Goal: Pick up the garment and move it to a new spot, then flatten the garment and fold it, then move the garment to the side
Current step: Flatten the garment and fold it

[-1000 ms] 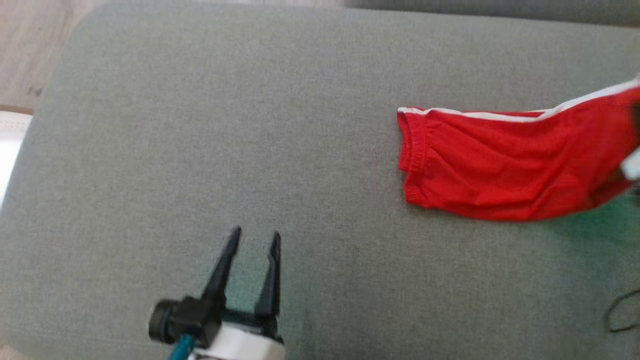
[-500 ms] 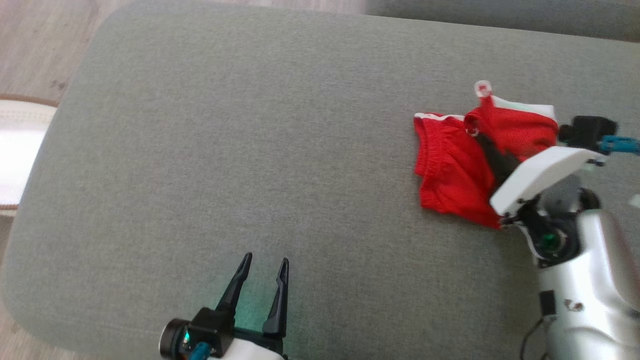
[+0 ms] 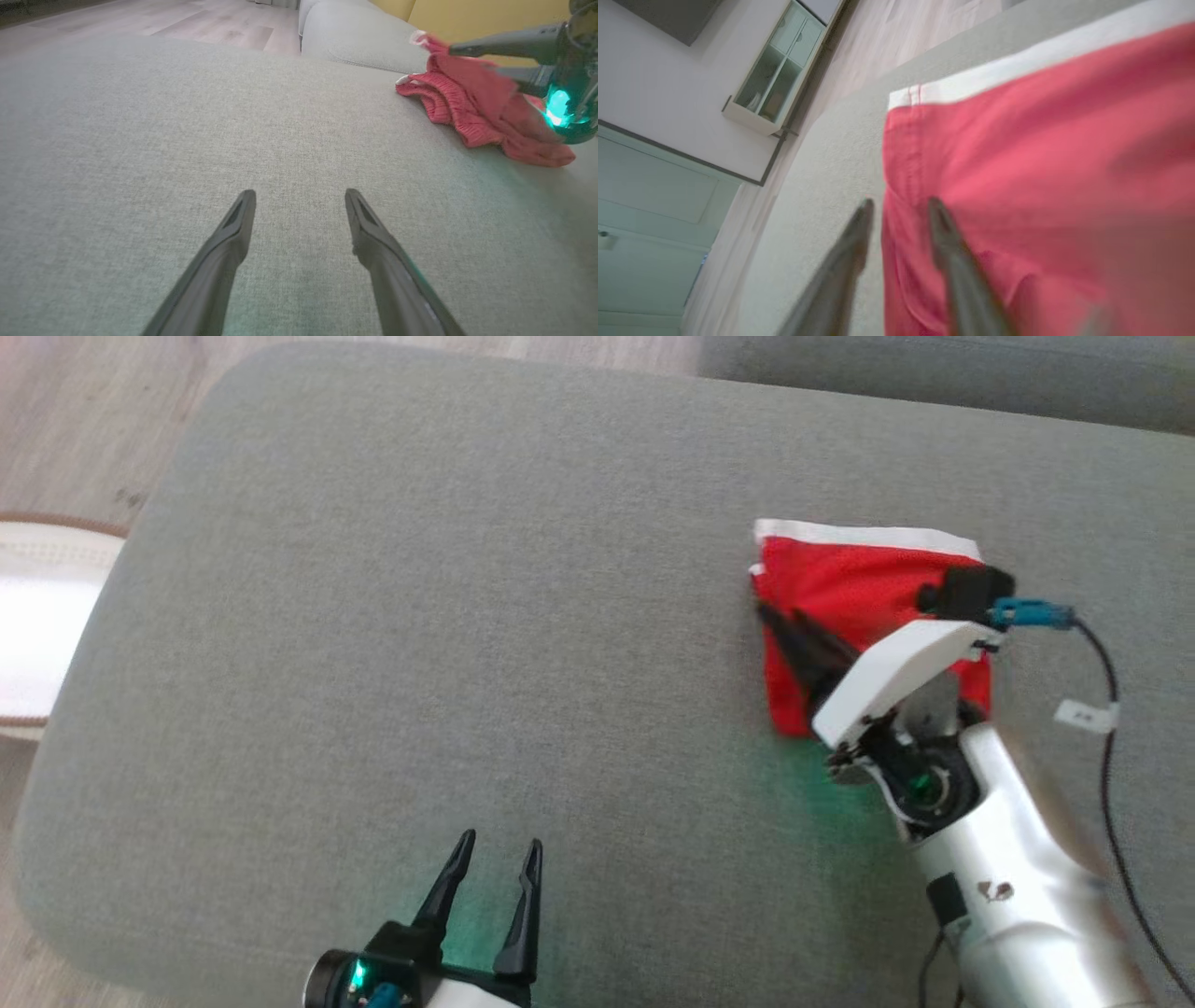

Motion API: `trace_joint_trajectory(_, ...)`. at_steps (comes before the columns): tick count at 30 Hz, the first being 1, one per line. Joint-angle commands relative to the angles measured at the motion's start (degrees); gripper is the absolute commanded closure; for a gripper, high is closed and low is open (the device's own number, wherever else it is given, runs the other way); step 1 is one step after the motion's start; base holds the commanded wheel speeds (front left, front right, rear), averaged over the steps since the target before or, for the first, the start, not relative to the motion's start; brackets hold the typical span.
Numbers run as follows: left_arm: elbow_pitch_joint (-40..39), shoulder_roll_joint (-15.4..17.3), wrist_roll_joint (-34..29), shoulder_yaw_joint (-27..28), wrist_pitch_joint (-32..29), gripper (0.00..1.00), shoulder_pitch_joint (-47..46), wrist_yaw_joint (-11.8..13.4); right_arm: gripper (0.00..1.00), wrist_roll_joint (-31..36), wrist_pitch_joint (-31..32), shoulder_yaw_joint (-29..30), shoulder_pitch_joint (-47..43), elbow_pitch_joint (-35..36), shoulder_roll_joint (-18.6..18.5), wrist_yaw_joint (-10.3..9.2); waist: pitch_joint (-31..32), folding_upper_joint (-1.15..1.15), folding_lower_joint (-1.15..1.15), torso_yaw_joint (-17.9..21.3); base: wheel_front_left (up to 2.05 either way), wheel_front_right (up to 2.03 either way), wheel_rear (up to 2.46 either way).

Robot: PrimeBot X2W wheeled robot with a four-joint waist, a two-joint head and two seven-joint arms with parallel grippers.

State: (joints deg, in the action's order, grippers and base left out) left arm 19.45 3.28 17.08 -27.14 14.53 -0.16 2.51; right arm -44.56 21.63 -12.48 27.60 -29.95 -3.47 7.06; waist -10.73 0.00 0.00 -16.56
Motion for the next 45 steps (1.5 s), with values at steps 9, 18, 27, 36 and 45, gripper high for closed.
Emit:
trace_joint_trajectory(9,-1.48,-0.34,-0.54,5.65,0.47,0.0,-0.02,0.34,0.0,-7.35,-5.03,-8.94,-3.3,9.91,0.58,0.43,3.74,0.0,0.0,5.71,0.0,0.0,0.0)
trace_joint_trajectory(18,-5.85,-0.29,-2.39,11.24,0.47,0.0,2.28,-1.11,0.0,17.14,-13.76,0.18,-18.26,23.63,-6.08,0.43,7.97,0.0,0.0,10.85,0.0,0.0,0.0)
trace_joint_trajectory(27,-9.03,-0.37,-4.82,14.22,0.47,0.0,5.15,-3.47,0.0,28.98,-29.21,10.86,-30.54,23.22,-10.56,0.43,11.34,0.0,0.0,11.77,0.0,0.0,0.0)
trace_joint_trajectory(36,-10.48,-0.39,-5.84,16.88,0.47,0.0,6.8,-4.51,0.09,32.55,-35.71,14.33,-32.2,17.93,-8.3,0.43,11.93,0.0,0.0,11.66,0.0,0.0,0.0)
trace_joint_trajectory(45,-11.63,-0.4,-5.46,16.54,0.47,0.0,4.81,-4.6,1.0,33.32,-31.06,2.96,-16.37,11.8,-8.38,0.43,6.55,0.0,0.0,8.83,0.0,0.0,0.0)
